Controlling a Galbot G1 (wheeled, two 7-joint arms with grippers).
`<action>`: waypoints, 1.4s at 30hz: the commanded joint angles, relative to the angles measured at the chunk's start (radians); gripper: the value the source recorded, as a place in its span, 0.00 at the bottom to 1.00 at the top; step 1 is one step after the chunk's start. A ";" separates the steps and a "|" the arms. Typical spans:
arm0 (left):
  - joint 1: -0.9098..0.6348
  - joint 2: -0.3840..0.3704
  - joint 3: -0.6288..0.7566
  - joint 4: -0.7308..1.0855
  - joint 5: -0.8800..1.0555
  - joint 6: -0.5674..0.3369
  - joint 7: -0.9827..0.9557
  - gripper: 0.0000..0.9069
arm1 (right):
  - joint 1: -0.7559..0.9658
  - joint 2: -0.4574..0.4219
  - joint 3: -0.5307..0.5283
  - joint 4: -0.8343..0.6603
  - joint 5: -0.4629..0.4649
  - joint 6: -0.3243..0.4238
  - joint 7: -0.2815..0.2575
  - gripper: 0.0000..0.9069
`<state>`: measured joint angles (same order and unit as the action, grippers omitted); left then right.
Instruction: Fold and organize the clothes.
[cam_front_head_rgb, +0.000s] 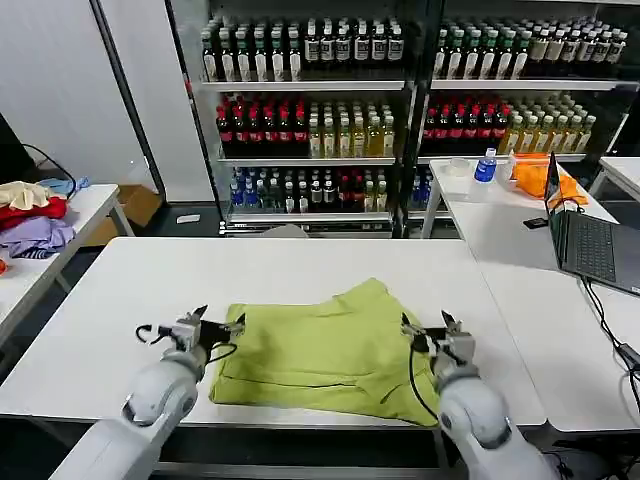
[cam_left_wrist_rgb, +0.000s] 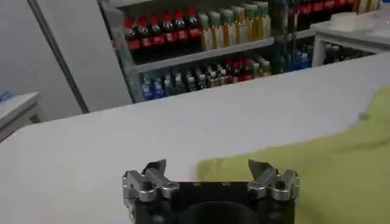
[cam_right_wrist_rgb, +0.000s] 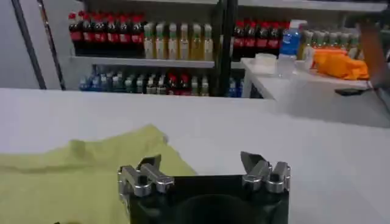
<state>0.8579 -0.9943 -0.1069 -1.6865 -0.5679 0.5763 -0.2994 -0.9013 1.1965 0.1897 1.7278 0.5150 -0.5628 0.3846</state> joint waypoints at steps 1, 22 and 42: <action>-0.277 -0.089 0.152 0.278 -0.005 0.000 -0.002 1.00 | 0.291 0.051 -0.116 -0.308 0.039 -0.015 0.000 1.00; -0.175 -0.061 0.130 0.229 -0.034 0.003 0.004 1.00 | 0.405 0.155 -0.154 -0.508 0.036 -0.015 -0.026 1.00; -0.017 -0.028 0.057 0.158 -0.089 0.002 0.027 0.02 | 0.372 0.171 -0.171 -0.529 0.034 -0.015 -0.039 0.00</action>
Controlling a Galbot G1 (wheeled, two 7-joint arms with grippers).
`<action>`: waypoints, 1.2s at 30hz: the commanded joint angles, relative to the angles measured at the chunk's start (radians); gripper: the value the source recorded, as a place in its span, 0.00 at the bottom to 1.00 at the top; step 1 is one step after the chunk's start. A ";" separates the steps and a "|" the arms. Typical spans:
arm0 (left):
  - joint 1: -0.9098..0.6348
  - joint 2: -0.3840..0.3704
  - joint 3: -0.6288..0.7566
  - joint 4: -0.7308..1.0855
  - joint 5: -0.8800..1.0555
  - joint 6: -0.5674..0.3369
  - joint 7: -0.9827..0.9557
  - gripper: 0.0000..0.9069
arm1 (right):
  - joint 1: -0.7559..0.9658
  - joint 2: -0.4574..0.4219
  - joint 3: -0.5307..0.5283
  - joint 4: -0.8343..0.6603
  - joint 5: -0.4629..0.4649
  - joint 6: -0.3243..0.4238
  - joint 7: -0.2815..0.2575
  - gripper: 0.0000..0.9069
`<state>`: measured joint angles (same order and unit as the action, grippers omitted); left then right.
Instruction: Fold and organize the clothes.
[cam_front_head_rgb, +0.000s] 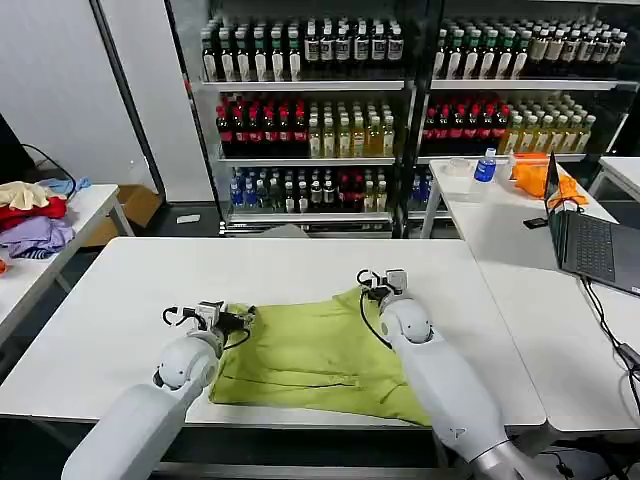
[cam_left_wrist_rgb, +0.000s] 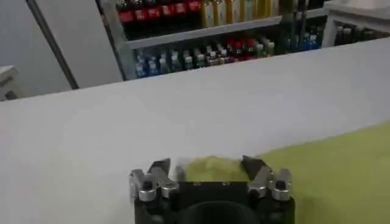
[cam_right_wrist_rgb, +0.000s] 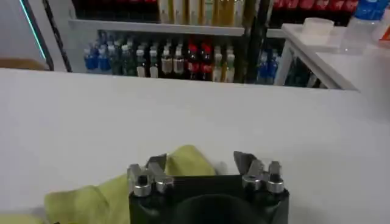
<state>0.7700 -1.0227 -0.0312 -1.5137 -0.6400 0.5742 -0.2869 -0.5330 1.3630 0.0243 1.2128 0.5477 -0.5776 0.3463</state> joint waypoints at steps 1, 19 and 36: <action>0.074 -0.001 -0.021 -0.017 -0.017 0.003 0.014 0.02 | 0.001 0.003 -0.006 -0.009 0.002 -0.001 -0.001 0.00; 0.123 0.038 -0.061 -0.137 -0.057 -0.026 0.036 0.02 | -0.049 -0.028 -0.002 0.156 -0.007 0.038 0.009 0.00; 0.207 0.128 -0.115 -0.347 -0.080 -0.047 0.048 0.02 | -0.293 -0.212 0.075 0.600 -0.004 0.014 0.026 0.00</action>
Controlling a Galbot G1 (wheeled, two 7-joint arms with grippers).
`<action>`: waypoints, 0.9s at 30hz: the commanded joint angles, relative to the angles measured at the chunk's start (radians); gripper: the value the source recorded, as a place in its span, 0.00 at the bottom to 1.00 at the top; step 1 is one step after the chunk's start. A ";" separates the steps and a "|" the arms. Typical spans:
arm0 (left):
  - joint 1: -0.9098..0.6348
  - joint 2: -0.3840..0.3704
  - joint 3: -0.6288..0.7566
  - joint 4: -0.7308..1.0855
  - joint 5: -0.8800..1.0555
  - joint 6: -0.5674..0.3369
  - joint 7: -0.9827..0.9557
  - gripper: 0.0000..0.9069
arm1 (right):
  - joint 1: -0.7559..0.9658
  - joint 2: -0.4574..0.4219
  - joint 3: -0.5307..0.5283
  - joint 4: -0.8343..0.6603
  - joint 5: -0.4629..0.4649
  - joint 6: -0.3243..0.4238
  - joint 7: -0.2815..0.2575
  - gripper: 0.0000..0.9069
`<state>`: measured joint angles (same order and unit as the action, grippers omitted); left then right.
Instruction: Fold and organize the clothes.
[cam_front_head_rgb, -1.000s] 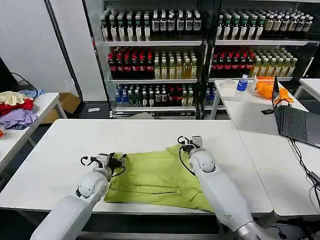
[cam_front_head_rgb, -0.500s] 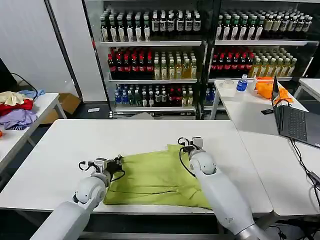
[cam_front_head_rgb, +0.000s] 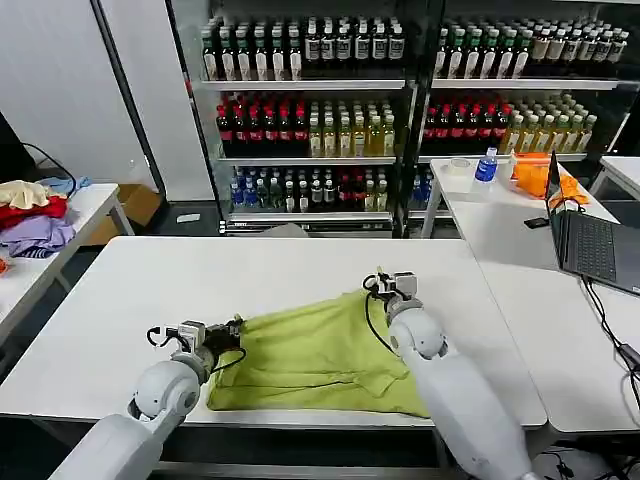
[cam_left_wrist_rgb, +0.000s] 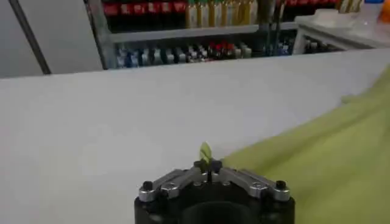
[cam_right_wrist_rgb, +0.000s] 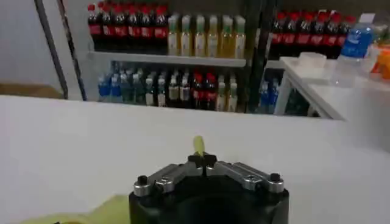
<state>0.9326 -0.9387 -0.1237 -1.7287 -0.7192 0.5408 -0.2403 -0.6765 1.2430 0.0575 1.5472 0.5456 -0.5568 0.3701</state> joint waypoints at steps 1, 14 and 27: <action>0.048 0.046 -0.023 -0.133 0.002 -0.015 0.001 0.02 | -0.171 -0.098 0.051 0.287 -0.003 -0.008 0.002 0.00; 0.143 0.061 -0.046 -0.178 0.021 -0.020 -0.010 0.02 | -0.445 -0.129 0.148 0.462 -0.048 -0.005 -0.009 0.00; 0.193 0.052 -0.037 -0.155 0.099 -0.029 -0.012 0.02 | -0.544 -0.078 0.163 0.446 -0.095 0.005 -0.019 0.00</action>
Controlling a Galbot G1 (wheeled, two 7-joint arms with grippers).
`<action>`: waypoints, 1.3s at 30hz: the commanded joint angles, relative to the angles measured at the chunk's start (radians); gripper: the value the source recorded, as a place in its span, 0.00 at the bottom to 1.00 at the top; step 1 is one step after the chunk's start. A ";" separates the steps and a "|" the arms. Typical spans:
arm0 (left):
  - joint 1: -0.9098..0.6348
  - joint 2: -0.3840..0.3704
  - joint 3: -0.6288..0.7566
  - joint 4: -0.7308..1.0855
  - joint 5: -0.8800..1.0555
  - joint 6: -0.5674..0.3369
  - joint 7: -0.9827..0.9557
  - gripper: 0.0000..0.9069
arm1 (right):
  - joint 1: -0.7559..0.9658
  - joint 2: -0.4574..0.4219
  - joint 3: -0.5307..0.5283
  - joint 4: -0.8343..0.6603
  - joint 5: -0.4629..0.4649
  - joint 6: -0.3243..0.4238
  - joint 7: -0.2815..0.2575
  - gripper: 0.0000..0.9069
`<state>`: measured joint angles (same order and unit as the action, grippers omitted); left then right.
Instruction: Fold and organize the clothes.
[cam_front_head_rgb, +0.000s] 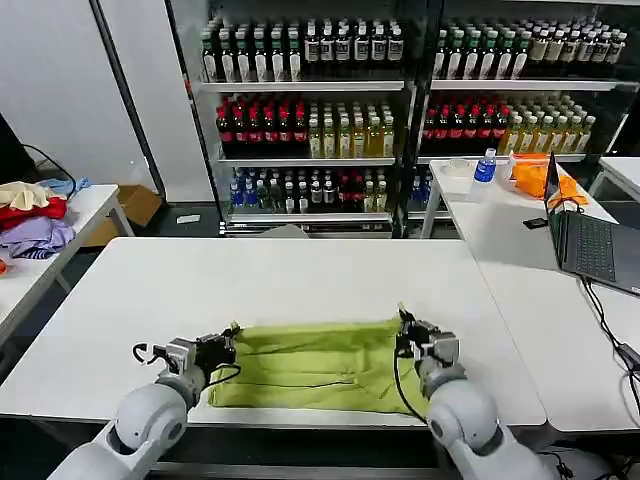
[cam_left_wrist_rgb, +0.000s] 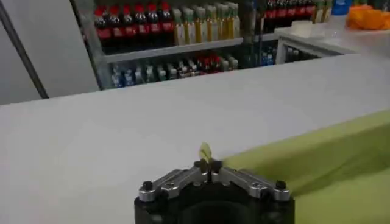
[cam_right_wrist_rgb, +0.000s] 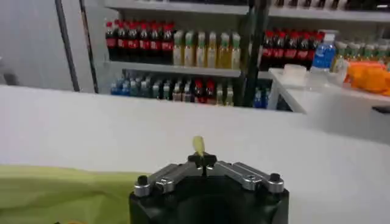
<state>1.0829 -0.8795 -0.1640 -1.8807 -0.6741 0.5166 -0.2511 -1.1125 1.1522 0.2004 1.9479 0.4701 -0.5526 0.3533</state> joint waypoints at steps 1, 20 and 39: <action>0.045 -0.010 0.005 0.000 0.062 -0.007 -0.001 0.02 | -0.109 0.015 0.019 0.039 -0.021 0.001 -0.001 0.00; 0.127 -0.053 -0.088 -0.092 0.108 -0.051 -0.034 1.00 | -0.178 0.045 0.026 0.102 -0.152 0.049 -0.010 1.00; 0.252 -0.284 -0.194 -0.088 -0.065 -0.024 -0.119 1.00 | -0.382 0.083 0.099 0.176 -0.225 0.129 -0.012 1.00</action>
<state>1.2998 -1.0410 -0.3169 -1.9823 -0.6531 0.4807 -0.3450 -1.4142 1.2243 0.2812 2.0973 0.2740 -0.4478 0.3424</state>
